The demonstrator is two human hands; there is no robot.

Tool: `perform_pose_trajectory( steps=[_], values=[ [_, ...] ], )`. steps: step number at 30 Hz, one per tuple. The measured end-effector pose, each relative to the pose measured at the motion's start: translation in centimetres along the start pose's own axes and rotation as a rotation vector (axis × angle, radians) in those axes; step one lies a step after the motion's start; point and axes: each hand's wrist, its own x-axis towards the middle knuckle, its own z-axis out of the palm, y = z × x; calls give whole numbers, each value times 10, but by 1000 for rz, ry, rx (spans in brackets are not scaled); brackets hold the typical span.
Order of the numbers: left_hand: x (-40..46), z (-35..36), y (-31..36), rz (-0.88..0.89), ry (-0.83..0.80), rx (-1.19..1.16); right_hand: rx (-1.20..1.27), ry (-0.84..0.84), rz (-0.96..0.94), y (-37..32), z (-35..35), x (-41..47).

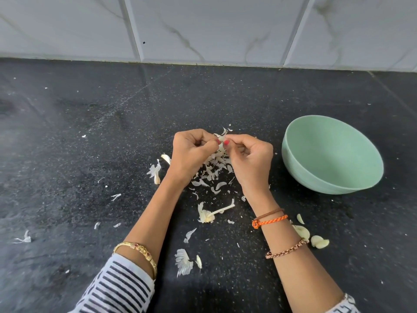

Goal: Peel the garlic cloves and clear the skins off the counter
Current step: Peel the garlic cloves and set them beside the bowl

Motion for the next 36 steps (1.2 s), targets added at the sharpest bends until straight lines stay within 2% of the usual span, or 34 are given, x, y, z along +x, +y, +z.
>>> perform_pose_trajectory(
  steps=[8,11,17,20,23,29,36],
  values=[
    [-2,9,-1,-69,104,-148,-77,37,-167,-1,1,-2],
    [-2,9,-1,-74,114,-175,-46,39,-151,-3,-1,-1],
    [1,1,-1,-33,37,-188,397,-150,385,-21,-5,3],
    [6,-8,-2,-48,155,-200,627,-114,535,-21,-8,7],
    [7,-10,-2,-13,202,-137,508,-107,501,-22,-7,5],
    [4,-6,-8,153,31,55,411,-78,520,-22,-4,1],
    [3,-10,-7,232,-13,155,81,-69,257,-20,-5,-1]
  ],
)
